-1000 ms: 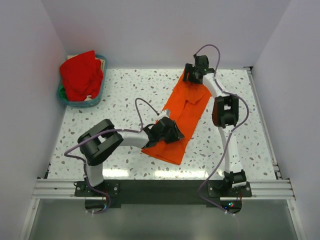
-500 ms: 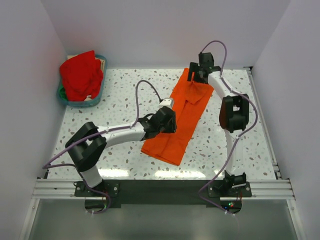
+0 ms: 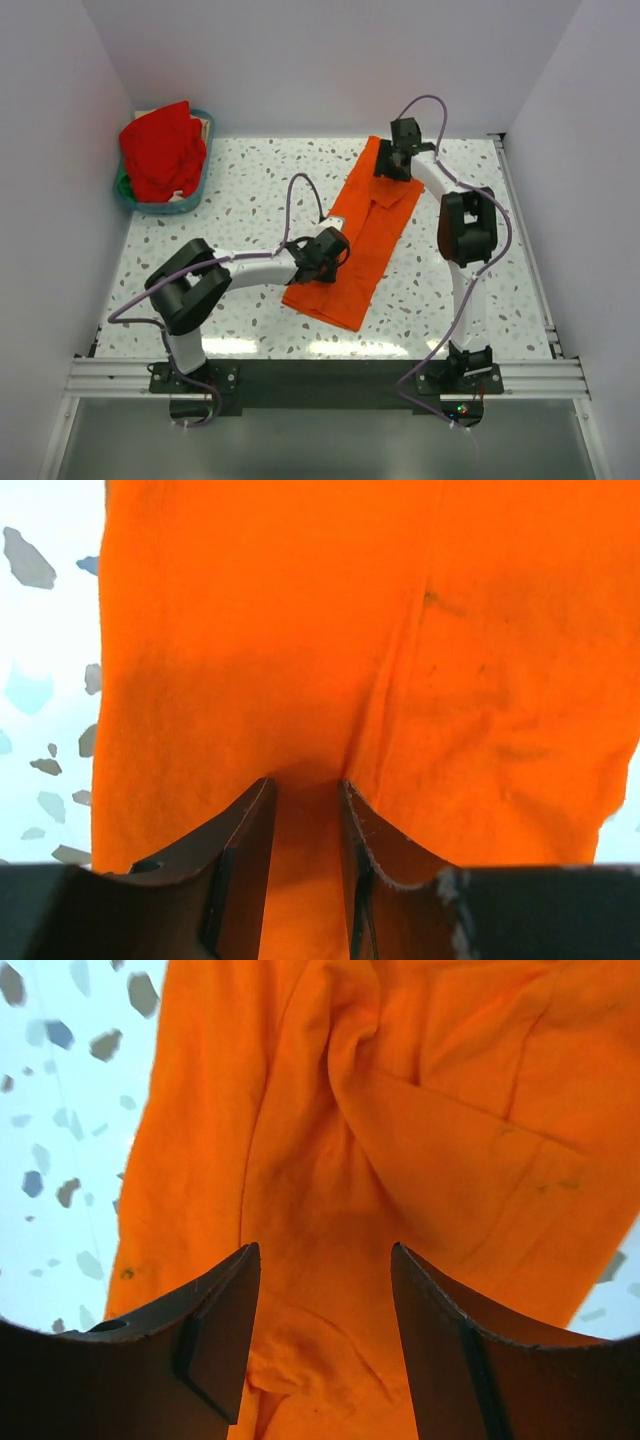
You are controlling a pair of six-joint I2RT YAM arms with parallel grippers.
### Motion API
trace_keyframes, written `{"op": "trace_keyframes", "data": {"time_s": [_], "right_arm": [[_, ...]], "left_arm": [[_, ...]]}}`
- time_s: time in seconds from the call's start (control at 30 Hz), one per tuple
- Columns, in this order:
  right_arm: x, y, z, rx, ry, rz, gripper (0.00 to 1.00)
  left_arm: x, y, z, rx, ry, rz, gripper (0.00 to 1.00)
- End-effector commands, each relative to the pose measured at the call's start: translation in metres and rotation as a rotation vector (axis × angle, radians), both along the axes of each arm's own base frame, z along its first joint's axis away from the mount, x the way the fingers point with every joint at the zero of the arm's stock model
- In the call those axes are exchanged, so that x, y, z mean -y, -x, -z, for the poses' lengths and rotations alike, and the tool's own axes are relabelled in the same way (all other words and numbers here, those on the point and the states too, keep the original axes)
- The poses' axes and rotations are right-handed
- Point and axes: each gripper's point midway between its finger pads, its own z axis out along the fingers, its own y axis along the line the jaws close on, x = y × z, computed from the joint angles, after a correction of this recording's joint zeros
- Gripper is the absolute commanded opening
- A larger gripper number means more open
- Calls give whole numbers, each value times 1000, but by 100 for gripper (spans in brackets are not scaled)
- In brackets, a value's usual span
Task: Fold and stack the t-shirts
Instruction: Fold the tshirt
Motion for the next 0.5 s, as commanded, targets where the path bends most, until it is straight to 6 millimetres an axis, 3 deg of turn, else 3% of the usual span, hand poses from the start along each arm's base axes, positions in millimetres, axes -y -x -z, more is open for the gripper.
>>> {"op": "trace_keyframes", "data": {"time_s": [0.0, 0.03, 0.27, 0.47], "right_arm": [[-20, 3, 17, -41, -11, -44, 59], [-23, 7, 30, -74, -3, -55, 59], [-61, 11, 49, -120, 41, -180, 60], [-120, 28, 57, -112, 50, -347, 63]], "left_arm": [[-14, 9, 10, -5, -47, -3, 36], [-16, 11, 9, -7, -35, -18, 36], [-22, 42, 16, -60, 69, -80, 36], [-18, 71, 18, -99, 224, -172, 35]]}}
